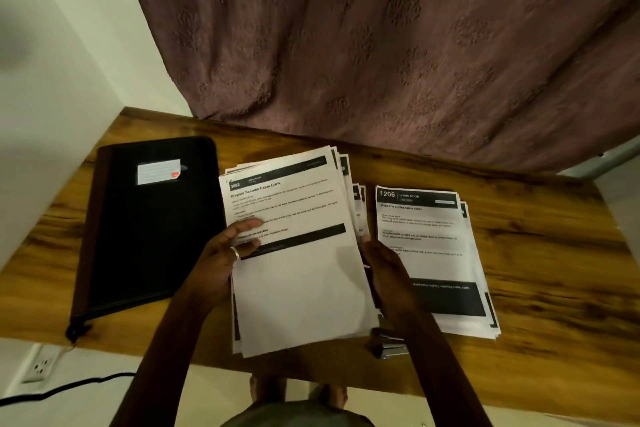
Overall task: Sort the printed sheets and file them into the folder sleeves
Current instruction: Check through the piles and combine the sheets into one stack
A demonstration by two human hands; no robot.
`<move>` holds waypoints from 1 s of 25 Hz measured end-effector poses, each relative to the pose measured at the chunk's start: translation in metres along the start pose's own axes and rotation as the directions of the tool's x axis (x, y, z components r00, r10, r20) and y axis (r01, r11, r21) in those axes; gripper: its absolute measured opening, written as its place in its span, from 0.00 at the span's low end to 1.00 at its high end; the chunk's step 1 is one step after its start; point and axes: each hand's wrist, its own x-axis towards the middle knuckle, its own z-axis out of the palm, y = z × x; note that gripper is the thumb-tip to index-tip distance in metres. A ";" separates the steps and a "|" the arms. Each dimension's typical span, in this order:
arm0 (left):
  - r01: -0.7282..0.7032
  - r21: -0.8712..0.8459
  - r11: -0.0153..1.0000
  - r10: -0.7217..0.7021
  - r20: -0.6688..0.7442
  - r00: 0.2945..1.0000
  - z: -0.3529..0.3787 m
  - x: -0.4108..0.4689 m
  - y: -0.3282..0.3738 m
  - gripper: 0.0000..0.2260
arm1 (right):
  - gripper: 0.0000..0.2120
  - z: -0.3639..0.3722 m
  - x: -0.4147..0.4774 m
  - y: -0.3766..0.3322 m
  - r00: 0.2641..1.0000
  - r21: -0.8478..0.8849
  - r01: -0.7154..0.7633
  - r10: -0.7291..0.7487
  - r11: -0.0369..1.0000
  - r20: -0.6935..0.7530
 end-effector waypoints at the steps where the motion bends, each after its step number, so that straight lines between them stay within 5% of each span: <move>1: -0.005 0.043 0.999 0.004 0.014 1.000 0.000 -0.001 0.003 0.15 | 0.20 -0.003 0.003 0.000 0.999 0.030 -0.037 0.037 0.999 0.019; 4: -0.117 0.279 0.953 0.101 0.072 0.992 0.009 -0.007 0.014 0.23 | 0.18 -0.004 0.012 -0.012 0.993 -0.049 0.042 -0.036 0.998 0.111; 7: -0.329 0.339 0.881 0.315 0.098 0.944 0.036 -0.006 0.030 0.33 | 0.19 0.005 0.022 -0.029 0.988 -0.255 0.156 -0.156 0.954 0.021; 9: -0.389 0.328 0.861 0.405 0.021 0.914 0.053 -0.001 0.035 0.28 | 0.19 0.010 0.027 -0.035 0.954 -0.316 0.254 -0.290 0.914 -0.072; 15: -0.428 0.350 0.833 0.472 -0.046 0.881 0.077 0.004 0.034 0.17 | 0.13 0.013 0.027 -0.040 0.846 -0.130 0.470 -0.487 0.873 -0.215; 25: -0.454 0.398 0.797 0.520 -0.071 0.851 0.091 -0.003 0.031 0.19 | 0.24 0.007 0.034 -0.020 0.855 -0.021 0.453 -0.441 0.891 -0.274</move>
